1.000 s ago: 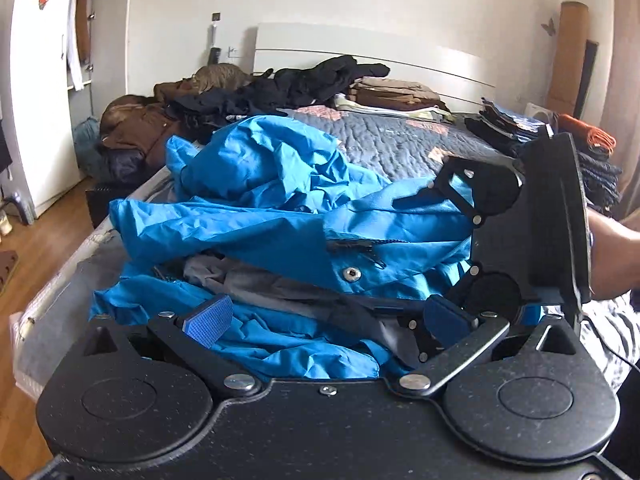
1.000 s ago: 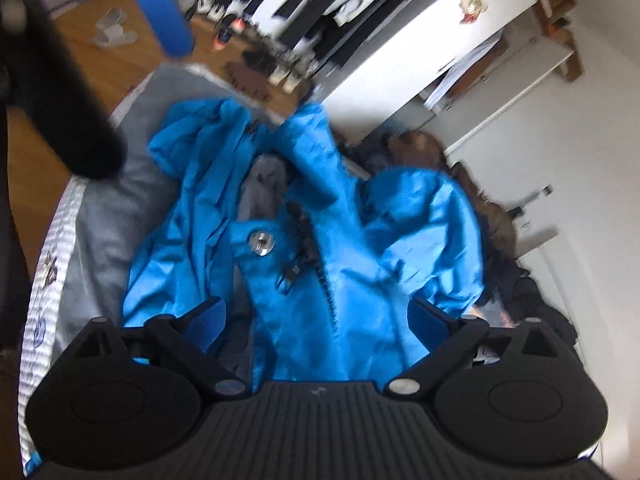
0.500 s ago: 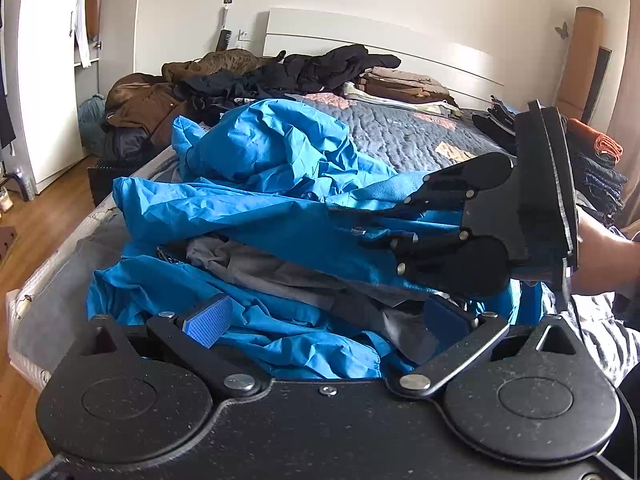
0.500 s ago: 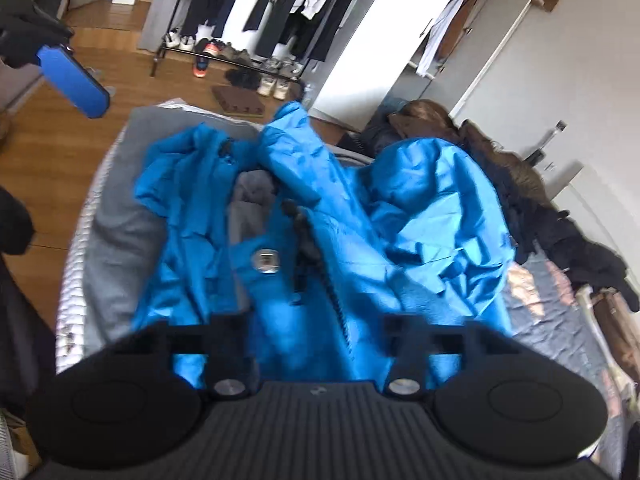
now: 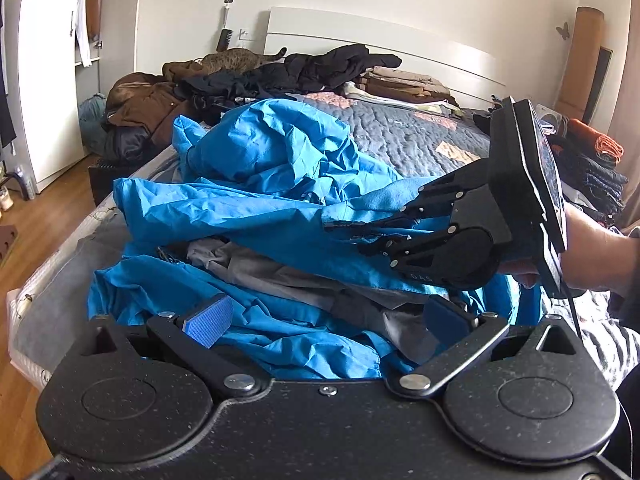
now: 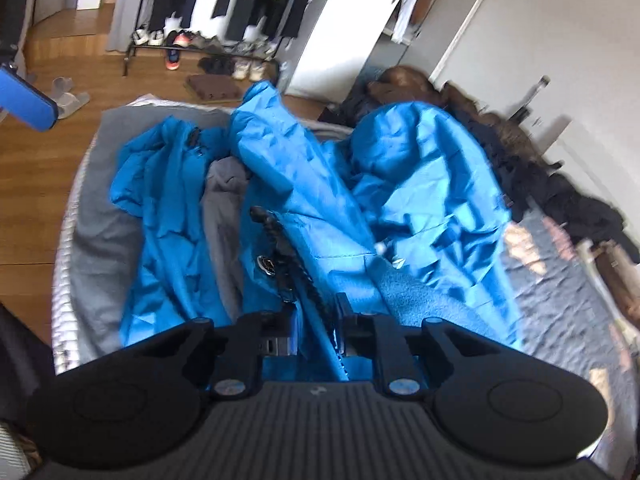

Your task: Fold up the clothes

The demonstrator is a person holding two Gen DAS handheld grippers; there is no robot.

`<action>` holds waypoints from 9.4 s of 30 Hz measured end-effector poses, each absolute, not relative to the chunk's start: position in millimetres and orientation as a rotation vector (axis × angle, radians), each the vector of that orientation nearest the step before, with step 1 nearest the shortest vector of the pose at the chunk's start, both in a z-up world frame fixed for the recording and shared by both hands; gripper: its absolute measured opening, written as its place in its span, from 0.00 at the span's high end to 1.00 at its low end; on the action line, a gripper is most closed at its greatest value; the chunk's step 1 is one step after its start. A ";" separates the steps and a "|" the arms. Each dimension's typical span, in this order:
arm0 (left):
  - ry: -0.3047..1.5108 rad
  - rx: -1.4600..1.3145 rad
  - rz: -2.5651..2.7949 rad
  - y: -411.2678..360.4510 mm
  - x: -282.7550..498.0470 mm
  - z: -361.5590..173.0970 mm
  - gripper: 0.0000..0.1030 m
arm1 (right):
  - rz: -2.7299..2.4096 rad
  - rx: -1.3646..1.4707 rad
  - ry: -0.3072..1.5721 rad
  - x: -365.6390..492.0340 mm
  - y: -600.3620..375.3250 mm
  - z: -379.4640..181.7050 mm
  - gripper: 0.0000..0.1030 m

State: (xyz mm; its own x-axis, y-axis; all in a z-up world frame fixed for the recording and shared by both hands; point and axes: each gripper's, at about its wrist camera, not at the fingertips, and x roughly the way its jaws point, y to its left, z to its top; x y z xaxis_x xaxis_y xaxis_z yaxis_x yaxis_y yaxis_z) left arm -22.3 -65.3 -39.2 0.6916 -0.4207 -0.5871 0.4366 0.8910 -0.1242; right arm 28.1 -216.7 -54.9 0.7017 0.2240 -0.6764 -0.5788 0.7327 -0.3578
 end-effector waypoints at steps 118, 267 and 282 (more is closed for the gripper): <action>0.490 0.785 -1.026 -121.4 33.4 -152.8 0.89 | 0.538 -0.513 0.688 -156.2 -272.6 -179.5 0.72; 0.769 0.738 -1.084 -278.3 119.2 -114.0 0.79 | 0.099 0.146 0.425 23.5 -509.7 -33.5 0.33; 0.320 0.565 -0.498 -250.1 250.7 20.8 0.88 | 0.195 0.237 0.409 26.3 -502.9 -31.5 0.32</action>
